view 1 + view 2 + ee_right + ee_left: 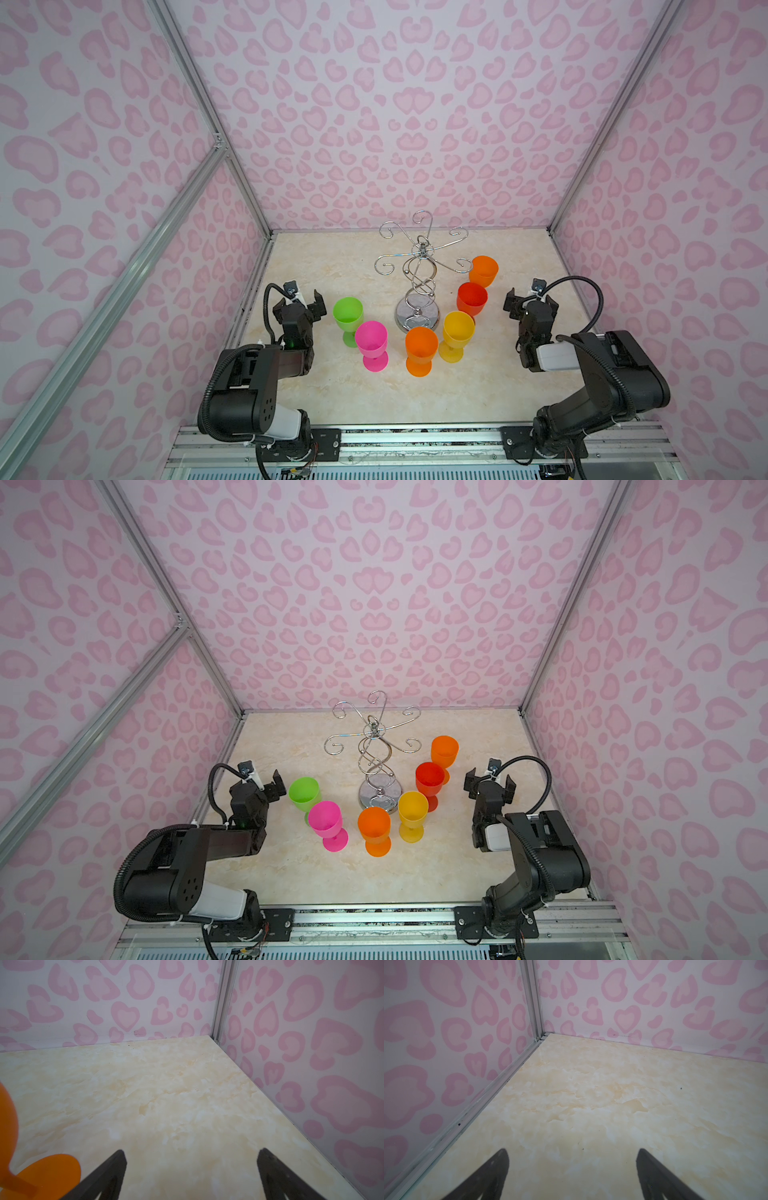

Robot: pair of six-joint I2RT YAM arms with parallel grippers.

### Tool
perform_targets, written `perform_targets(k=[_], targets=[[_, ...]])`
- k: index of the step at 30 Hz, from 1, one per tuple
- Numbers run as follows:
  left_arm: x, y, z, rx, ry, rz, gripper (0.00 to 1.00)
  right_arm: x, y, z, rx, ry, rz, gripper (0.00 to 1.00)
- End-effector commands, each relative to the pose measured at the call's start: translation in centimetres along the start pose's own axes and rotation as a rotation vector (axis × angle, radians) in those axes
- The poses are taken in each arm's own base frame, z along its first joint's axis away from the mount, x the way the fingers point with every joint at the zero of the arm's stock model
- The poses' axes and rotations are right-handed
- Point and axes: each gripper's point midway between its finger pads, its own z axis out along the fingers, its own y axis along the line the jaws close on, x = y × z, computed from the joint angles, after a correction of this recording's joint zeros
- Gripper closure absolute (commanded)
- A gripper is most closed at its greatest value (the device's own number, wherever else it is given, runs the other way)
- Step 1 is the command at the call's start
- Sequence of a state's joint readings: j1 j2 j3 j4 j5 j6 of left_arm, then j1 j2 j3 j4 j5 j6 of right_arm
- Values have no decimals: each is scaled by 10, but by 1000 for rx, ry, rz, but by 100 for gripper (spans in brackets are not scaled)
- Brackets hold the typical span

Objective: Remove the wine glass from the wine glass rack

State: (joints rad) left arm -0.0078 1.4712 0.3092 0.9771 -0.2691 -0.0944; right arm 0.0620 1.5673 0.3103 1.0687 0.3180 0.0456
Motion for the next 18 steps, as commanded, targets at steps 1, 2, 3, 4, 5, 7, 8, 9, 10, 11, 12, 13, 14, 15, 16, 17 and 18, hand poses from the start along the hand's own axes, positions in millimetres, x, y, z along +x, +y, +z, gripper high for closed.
perform_targets(k=[1,2,3,4,5,7,8,9,10,11,12,13,14,15,16,17,18], targets=[[-10,0,-1,2,-41,-11,3,-3,-1,-1,7,-16,6,1],[-10,0,-1,2,-42,-11,3,-3,0,-1,5,-20,6,1],[-10,-1,-1,3,-42,-11,3,-3,-1,-1,8,-22,5,1],[-10,0,-1,2,-41,-10,3,-3,-1,-1,7,-17,4,1],[-10,0,-1,1,-42,-11,3,-3,0,-1,6,-19,4,1],[-10,0,-1,2,-42,-11,3,-3,-1,-1,7,-18,4,1],[-10,0,-1,2,-42,-10,3,-3,-1,-1,9,-20,4,1],[-10,-1,0,2,-42,-10,3,-3,-1,-1,7,-20,3,1],[-10,0,0,1,-39,-10,3,-3,-1,-1,8,-20,5,1],[-10,-1,0,2,-38,-9,3,-3,-1,-1,8,-20,4,1],[-10,-1,1,1,-37,-8,3,-4,-1,-1,8,-21,4,1],[-9,-1,2,1,-33,-8,3,-3,-1,-1,8,-20,4,1],[-8,-1,2,0,-31,-8,3,-4,-1,-1,8,-21,4,1],[-10,-1,1,0,-34,-9,3,-3,-1,-1,9,-20,3,1],[-9,0,1,0,-34,-8,3,-3,-1,-1,8,-20,3,1],[-10,-1,0,2,-37,-8,3,-3,-1,-1,8,-20,4,1],[-10,-1,0,4,-40,-8,3,-3,-1,-1,8,-19,3,1]])
